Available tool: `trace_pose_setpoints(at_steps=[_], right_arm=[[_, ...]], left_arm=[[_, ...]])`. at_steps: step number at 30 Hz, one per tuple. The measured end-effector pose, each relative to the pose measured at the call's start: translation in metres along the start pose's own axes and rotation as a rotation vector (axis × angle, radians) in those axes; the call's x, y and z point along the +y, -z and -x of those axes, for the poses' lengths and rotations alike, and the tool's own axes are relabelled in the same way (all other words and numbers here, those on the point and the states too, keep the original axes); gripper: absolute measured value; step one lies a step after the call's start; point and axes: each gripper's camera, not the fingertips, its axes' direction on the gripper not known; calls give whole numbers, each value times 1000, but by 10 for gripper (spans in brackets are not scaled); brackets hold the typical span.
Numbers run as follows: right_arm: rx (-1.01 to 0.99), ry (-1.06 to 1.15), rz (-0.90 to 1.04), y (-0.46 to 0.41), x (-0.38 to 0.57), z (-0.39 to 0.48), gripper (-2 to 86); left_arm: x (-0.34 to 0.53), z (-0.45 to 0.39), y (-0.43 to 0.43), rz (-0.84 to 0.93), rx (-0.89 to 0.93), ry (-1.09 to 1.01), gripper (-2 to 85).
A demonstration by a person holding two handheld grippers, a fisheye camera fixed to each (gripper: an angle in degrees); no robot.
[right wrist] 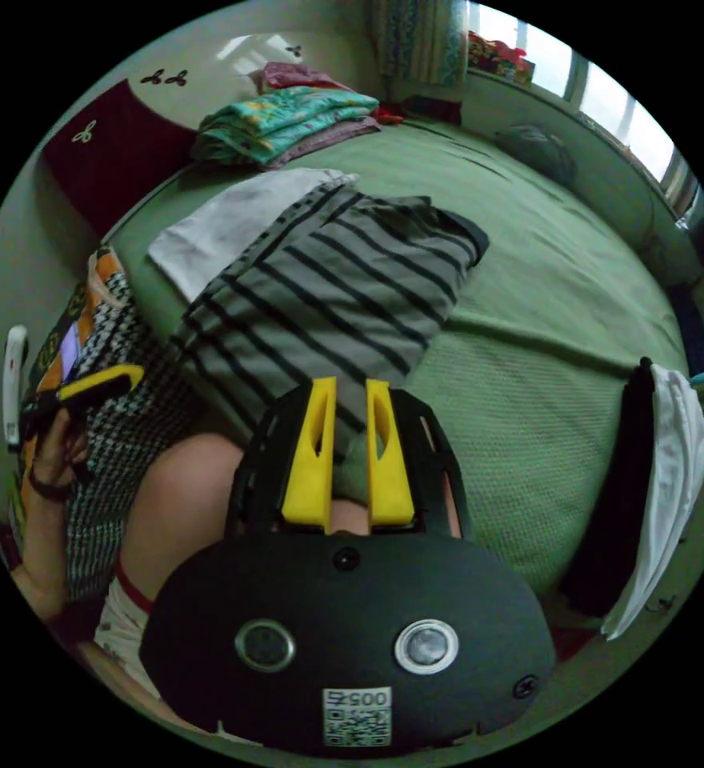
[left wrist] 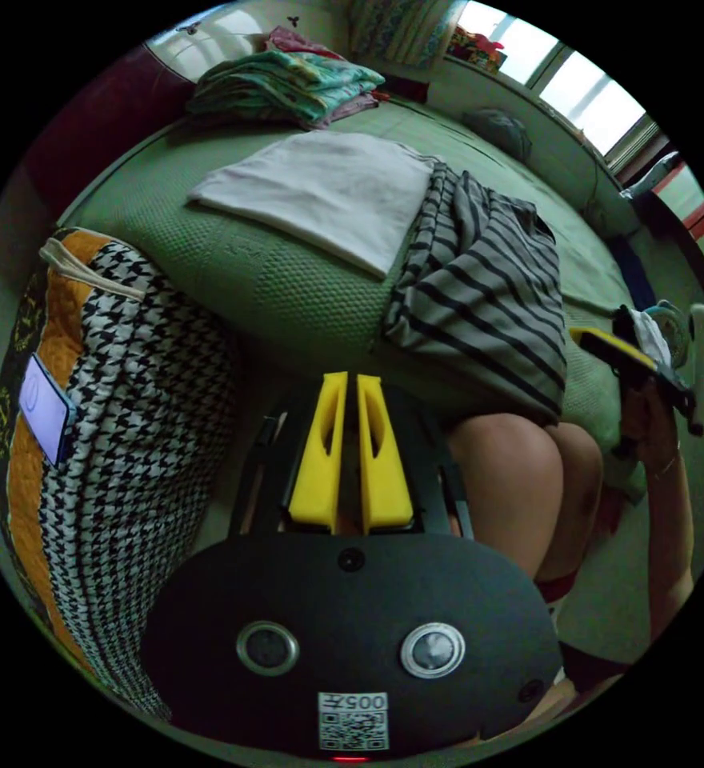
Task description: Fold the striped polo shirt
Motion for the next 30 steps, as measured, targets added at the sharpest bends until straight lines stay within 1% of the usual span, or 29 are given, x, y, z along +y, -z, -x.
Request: trace_pose_setpoints(at_steps=[3,6,8,11,12,14,18,20,22,25,30], right_arm=[[2,68,73,-16,9,9,59],[57,109,148,-37,7,11,62],[44,105,185,-48,0,9,68],[29,92,208,-54,-7,5,72],[30,97,207,-54,-8,6,72],[36,104,197,-58,-9,5,73],[43,104,200,-60,-12,4,73],[43,96,204,-61,-13,2,73],[45,96,201,-60,-13,1,73],[49,101,201,-58,-13,-1,73],[29,86,201,-53,-12,-8,72]], left_arm=[[-9,-20,8,-36,17,-56,41],[-21,-43,5,-33,51,-127,47],[-30,-55,-4,-11,9,-163,52],[-46,-61,-30,32,-104,-170,55],[-50,-59,-43,66,-98,-167,55],[-51,-56,-50,57,-76,-171,54],[-46,-67,-50,40,-135,-228,52],[-45,-66,-47,39,-119,-221,52],[-42,-58,-33,29,-62,-183,55],[-29,-51,-10,-34,18,-194,64],[-19,-45,5,-69,-5,-190,99]])
